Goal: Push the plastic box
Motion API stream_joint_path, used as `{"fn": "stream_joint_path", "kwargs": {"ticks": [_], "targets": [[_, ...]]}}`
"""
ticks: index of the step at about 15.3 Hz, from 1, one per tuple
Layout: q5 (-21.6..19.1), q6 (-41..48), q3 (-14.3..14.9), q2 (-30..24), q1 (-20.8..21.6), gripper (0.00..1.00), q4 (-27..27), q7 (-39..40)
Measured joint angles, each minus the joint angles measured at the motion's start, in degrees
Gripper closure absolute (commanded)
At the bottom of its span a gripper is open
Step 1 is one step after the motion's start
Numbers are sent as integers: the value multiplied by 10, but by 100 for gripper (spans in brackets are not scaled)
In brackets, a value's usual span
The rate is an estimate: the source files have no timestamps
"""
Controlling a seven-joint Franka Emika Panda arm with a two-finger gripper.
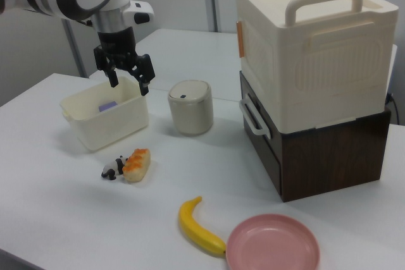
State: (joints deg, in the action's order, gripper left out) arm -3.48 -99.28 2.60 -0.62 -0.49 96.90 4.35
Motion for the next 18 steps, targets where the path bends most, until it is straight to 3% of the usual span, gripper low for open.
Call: {"fn": "stream_joint_path", "kwargs": {"ticks": [5,11,18], "targets": [[0,0,4,0,2,0,-2,0],[0,4,39,-1,54,0,-10,-1],[0,10,41,-1,55,0,-29,-1]]}}
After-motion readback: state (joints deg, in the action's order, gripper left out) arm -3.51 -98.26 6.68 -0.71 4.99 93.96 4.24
